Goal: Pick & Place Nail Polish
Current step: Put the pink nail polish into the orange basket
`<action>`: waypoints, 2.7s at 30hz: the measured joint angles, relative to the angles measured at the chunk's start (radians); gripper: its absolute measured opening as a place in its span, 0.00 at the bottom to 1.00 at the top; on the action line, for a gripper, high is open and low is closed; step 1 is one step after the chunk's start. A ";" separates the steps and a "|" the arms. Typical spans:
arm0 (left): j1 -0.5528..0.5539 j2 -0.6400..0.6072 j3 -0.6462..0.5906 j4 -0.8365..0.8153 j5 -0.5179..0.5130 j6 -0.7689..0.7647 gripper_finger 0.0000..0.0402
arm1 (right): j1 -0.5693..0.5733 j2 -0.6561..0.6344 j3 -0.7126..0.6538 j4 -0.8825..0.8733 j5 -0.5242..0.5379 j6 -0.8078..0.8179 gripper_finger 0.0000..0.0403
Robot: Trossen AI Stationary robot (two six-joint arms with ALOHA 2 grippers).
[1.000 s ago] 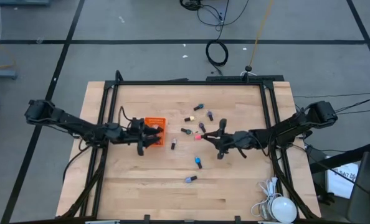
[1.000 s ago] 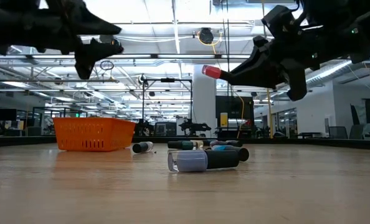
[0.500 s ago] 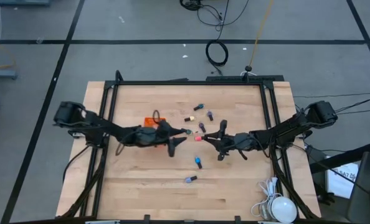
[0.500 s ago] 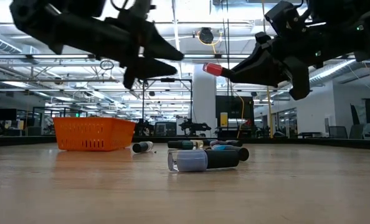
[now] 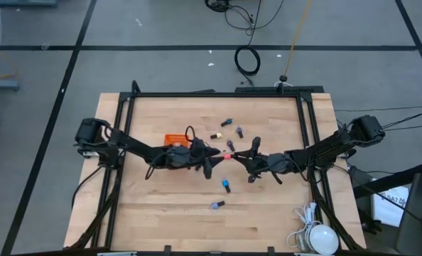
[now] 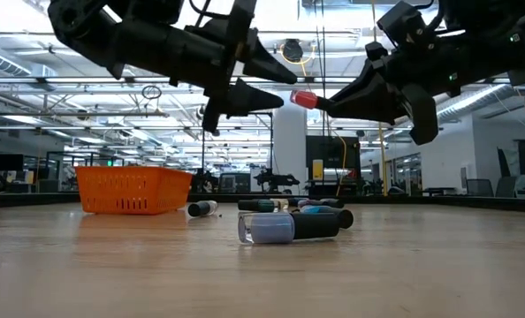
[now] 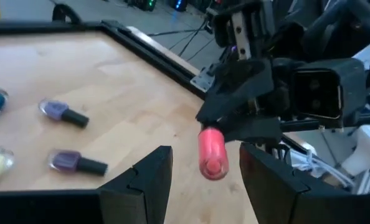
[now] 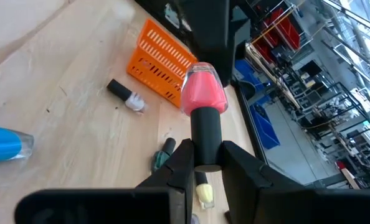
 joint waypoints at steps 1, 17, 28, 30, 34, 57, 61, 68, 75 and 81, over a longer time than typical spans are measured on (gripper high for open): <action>0.000 0.002 0.005 -0.007 0.000 -0.016 0.46 | 0.000 0.000 0.000 0.006 0.000 -0.001 0.12; 0.007 0.188 0.197 -0.005 0.006 -0.025 0.46 | 0.005 0.000 0.000 0.022 -0.001 0.000 0.12; 0.014 0.176 0.205 -0.015 0.033 0.020 0.46 | 0.009 0.000 0.000 0.006 -0.001 0.003 0.12; 0.015 0.176 0.205 -0.018 0.034 0.013 0.46 | 0.010 0.000 0.000 0.007 -0.001 0.002 0.12; 0.015 0.176 0.205 -0.029 0.036 -0.022 0.46 | 0.010 0.000 0.000 0.007 0.002 0.001 0.12; 0.018 0.175 0.204 -0.051 0.056 0.088 0.13 | 0.010 0.001 0.000 0.011 -0.005 0.057 0.20; 0.018 0.154 0.203 -0.080 0.051 0.156 0.13 | 0.010 0.001 0.000 0.017 -0.002 0.145 0.33; -0.002 0.024 0.122 -0.149 -0.114 0.249 0.13 | 0.010 0.001 0.000 0.018 0.018 0.187 0.44; -0.035 -0.222 -0.147 -0.145 -0.304 0.176 0.13 | 0.010 -0.049 0.000 -0.001 0.081 0.238 0.43; -0.091 -0.403 -0.350 -0.185 -0.435 -0.029 0.13 | 0.010 -0.141 0.000 -0.065 0.078 0.303 0.41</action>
